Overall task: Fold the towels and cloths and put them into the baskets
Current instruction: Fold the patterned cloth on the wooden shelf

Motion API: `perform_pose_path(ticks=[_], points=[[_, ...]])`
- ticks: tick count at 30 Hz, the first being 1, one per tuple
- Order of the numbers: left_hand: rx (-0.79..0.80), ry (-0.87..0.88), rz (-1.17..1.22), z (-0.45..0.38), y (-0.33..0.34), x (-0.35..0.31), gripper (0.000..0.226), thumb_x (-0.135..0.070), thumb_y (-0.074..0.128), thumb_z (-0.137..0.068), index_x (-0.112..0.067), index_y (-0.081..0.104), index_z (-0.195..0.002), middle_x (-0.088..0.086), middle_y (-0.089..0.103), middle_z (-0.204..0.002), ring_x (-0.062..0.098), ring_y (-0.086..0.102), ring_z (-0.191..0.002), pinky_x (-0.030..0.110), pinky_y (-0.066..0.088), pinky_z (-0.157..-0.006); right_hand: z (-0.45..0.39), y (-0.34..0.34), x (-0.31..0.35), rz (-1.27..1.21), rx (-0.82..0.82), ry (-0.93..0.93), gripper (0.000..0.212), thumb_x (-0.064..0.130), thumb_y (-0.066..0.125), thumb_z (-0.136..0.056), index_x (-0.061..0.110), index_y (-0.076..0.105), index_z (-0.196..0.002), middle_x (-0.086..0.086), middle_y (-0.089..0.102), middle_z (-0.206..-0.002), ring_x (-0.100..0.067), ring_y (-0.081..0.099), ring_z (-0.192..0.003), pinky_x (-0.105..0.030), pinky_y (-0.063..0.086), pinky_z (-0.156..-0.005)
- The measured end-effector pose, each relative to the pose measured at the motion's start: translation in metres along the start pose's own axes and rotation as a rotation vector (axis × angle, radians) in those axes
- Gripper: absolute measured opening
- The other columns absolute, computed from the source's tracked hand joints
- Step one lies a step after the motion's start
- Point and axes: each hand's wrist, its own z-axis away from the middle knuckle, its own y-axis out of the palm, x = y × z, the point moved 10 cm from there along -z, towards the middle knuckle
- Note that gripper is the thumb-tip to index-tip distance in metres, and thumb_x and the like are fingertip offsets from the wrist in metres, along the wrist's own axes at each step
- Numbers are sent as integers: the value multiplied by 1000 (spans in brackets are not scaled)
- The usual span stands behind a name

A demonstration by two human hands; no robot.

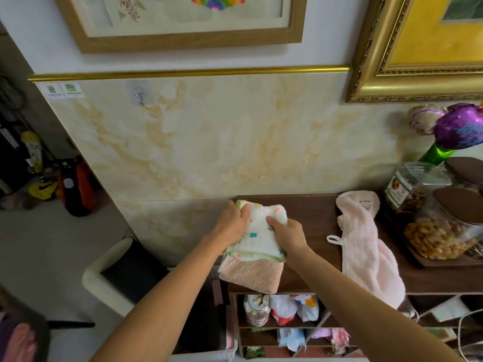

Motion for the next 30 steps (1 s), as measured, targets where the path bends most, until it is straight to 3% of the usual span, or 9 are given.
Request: perform_pose_path(ticks=[2,5,12,16,20,22,25,27,30], points=[[33,-43,-40,0,10,18,65,-49,20,-102,4,32,-138,20,53,-127,30,58,-106,31,44,-74,9,-7,12,191,-128,-200,22,26,55,-94,4,57,-96,-11,65,-90,-21,62,-78,-36,52,-67],[71,-70,-75,1,26,35,69,-52,16,-101,3,34,-138,22,52,-130,31,57,-110,31,43,-78,17,-3,-6,267,-148,-246,17,26,47,-99,10,46,-100,-2,57,-87,-11,56,-72,-25,46,-57],[47,-72,-225,-5,38,53,56,-44,15,-103,-2,45,-125,20,58,-119,35,59,-103,38,47,-81,14,7,-51,241,-166,-112,27,30,35,-101,26,27,-127,-7,61,-112,-23,65,-90,-45,55,-80],[-20,22,-393,-12,39,46,45,-40,18,-104,-5,41,-121,14,63,-112,32,63,-98,36,41,-69,23,15,-41,481,-233,-290,50,17,34,-99,33,18,-143,3,34,-137,-18,59,-94,-39,55,-75],[-57,65,-399,-14,44,43,39,-39,21,-104,-9,42,-116,11,62,-113,30,62,-98,35,36,-67,35,30,-20,911,-316,-623,44,4,50,-90,14,47,-132,-12,31,-151,-30,33,-137,-45,38,-107],[-136,106,-364,-11,39,43,35,-36,27,-104,-11,42,-122,8,55,-122,26,58,-104,33,38,-70,38,41,-21,972,-228,-687,37,17,46,-97,10,48,-134,-10,30,-153,-27,22,-144,-45,24,-117],[-248,472,-377,3,34,24,44,-31,30,-101,-12,46,-137,9,48,-140,26,46,-128,37,46,-97,29,48,-54,1028,-8,-516,62,46,17,-102,12,6,-153,0,-9,-158,-15,-13,-146,-38,-4,-121],[-75,683,-481,11,58,23,54,-38,18,-100,-19,40,-145,4,34,-154,26,27,-144,41,31,-114,20,44,-64,1091,36,-473,64,50,11,-100,17,-13,-150,2,-23,-155,-13,-25,-142,-38,-7,-121],[241,621,-501,13,86,46,57,-48,12,-101,-28,5,-154,-8,-8,-160,16,-18,-146,39,4,-122,7,43,-61,1117,72,-469,66,51,15,-102,19,-14,-151,0,-25,-156,-13,-30,-140,-38,-7,-120]])
